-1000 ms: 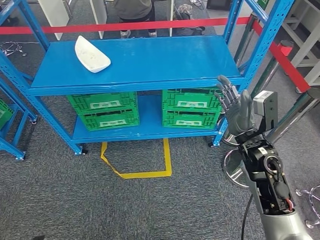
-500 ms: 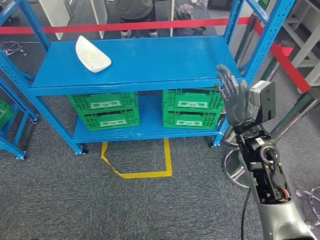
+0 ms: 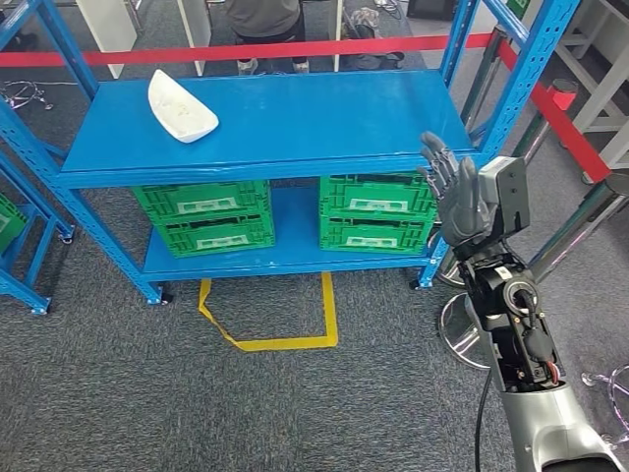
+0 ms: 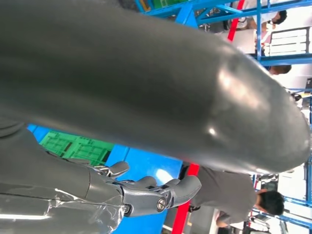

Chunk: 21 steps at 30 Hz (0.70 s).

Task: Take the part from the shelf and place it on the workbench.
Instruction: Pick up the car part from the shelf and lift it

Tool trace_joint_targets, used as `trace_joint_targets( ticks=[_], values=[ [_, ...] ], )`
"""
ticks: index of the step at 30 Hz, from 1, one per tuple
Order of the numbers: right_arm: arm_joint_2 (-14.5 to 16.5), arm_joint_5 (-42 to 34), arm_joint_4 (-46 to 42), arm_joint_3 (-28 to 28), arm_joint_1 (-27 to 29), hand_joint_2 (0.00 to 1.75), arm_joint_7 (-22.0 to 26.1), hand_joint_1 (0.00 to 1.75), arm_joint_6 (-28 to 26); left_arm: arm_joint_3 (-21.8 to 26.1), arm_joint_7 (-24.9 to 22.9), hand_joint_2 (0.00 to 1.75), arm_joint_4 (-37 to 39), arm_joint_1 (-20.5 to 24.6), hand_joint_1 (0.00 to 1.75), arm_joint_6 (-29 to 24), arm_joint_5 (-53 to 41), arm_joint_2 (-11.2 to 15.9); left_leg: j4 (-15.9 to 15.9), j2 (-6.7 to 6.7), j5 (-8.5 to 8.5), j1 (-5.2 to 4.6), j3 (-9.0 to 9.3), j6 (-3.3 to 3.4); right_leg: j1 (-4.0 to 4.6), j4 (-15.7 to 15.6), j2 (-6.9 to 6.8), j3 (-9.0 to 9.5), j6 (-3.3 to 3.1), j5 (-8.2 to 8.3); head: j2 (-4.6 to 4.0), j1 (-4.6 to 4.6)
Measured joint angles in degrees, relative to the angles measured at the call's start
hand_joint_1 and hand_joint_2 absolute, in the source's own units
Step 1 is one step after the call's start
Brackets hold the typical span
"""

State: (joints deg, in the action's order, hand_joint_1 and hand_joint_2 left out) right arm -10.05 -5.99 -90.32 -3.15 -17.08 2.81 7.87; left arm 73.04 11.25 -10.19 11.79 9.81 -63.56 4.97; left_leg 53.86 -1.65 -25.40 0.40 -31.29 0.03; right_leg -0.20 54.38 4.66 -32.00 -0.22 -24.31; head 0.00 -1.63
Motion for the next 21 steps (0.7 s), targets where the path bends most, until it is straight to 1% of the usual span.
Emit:
trace_joint_targets(
  ticks=[21],
  values=[
    [0.0,0.0,0.7,0.0,0.2,0.0,-0.5,0.0,0.0,1.3,0.2,0.0,0.0,0.0,0.0,-0.7,0.2,0.1,0.0,0.01,0.0,0.0,0.01,0.0,0.0,0.0,0.01,-0.01,0.0,0.0,0.0,0.02]
  ],
)
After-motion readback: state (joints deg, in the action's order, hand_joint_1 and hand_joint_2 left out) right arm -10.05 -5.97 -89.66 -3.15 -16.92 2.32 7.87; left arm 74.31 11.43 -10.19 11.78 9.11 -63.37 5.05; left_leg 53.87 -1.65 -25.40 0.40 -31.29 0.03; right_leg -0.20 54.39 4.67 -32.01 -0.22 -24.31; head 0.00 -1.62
